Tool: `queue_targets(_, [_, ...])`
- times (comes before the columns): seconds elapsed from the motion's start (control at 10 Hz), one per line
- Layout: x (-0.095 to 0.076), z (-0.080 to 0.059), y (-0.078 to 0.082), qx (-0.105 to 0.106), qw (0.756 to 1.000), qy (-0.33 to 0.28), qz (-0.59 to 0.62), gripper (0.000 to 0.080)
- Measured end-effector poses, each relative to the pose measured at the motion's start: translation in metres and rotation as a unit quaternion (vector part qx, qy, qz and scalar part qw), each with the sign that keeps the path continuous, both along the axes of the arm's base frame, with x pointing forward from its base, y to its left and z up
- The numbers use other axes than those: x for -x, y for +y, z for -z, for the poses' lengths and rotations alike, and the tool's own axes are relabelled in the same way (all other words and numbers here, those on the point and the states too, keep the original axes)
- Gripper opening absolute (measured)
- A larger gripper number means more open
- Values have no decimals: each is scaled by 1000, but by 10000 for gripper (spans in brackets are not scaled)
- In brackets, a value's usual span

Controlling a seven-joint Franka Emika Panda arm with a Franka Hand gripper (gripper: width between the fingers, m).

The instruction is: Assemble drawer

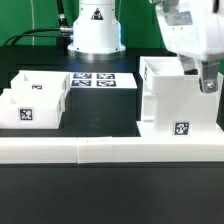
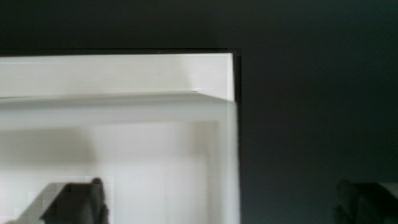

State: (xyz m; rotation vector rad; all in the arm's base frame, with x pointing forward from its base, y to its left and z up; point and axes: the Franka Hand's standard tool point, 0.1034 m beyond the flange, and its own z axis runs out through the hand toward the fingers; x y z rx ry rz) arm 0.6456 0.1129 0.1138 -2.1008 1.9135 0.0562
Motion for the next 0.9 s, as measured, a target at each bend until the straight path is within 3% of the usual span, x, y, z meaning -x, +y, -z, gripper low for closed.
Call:
queue_targets(0.3, [25,-27,-5,6,998,-12,-56,649])
queue_targets(0.6, [27,-24,-6,20,990,-29,-140,649])
queue_targets(0.9, [47,-22,-23,45,933,-16,-355,649])
